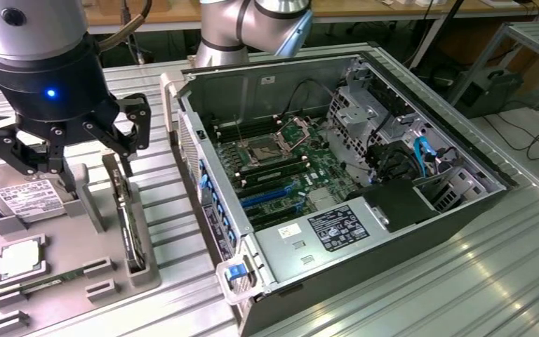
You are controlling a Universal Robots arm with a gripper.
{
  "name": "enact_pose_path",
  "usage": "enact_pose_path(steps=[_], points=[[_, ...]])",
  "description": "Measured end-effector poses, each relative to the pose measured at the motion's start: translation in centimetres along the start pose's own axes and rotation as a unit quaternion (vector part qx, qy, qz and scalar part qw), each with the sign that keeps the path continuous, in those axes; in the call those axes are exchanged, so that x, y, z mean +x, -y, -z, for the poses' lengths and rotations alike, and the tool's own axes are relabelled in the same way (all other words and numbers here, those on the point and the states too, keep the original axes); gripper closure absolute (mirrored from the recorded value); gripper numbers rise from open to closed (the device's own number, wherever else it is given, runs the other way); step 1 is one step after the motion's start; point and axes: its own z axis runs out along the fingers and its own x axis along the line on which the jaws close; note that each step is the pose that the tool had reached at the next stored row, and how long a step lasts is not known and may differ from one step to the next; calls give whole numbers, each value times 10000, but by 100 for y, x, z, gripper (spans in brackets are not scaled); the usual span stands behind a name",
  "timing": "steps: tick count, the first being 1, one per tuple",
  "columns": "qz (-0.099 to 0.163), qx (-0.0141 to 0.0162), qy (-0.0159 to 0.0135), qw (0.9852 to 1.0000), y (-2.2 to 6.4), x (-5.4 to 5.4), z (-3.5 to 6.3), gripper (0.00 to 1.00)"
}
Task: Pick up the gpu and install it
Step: 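Pick up the gpu and move the gpu toward the slot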
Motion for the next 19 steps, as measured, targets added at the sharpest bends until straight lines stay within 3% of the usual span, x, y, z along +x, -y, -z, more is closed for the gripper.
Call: enact_pose_path(steps=[3, 8, 19], points=[[1, 45, 3, 10000, -2, 1, -27, 34], [1, 85, 1, 10000, -15, 3, -86, 34], [2, 83, 2, 10000, -40, 7, -303, 34]])
